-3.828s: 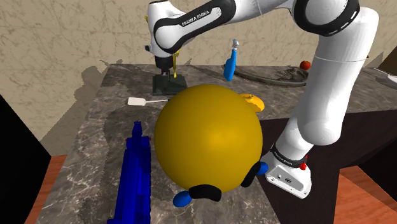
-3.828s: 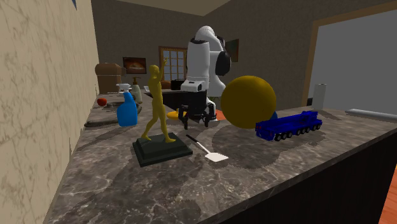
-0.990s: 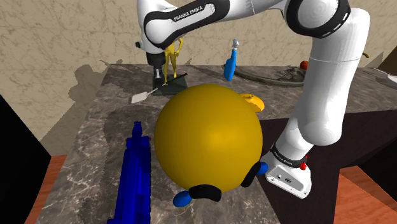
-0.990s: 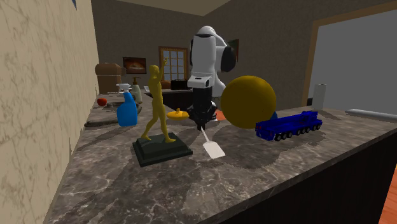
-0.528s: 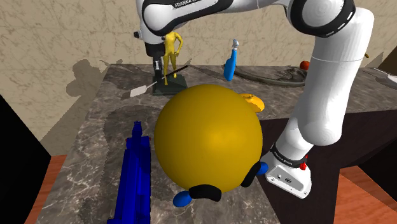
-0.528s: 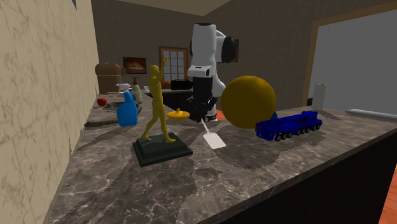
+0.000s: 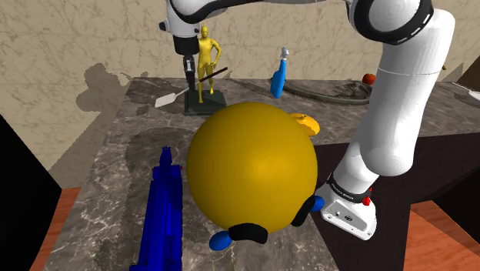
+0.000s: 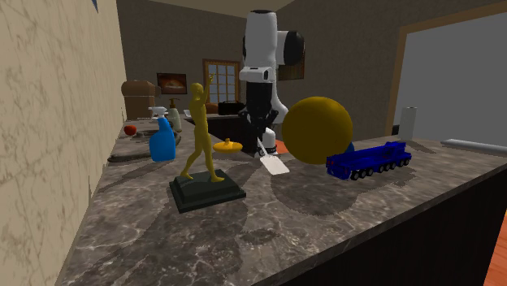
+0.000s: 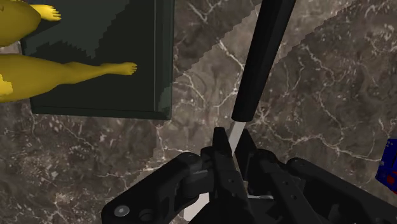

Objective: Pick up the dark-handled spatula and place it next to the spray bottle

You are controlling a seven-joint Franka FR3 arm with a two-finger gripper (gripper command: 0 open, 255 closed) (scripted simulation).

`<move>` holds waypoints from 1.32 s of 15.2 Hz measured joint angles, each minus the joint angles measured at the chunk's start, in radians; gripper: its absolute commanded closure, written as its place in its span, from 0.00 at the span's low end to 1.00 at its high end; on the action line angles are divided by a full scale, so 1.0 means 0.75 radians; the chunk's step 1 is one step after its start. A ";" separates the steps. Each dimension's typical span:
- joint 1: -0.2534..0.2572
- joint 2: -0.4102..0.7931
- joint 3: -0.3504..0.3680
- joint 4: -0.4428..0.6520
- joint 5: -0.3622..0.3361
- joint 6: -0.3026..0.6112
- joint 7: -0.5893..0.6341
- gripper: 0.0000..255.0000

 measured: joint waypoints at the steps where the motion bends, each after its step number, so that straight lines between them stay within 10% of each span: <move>1: -0.002 -0.002 -0.001 0.012 0.000 -0.015 -0.004 1.00; 20: 0.007 0.037 0.002 0.413 -0.002 -0.375 -0.014 1.00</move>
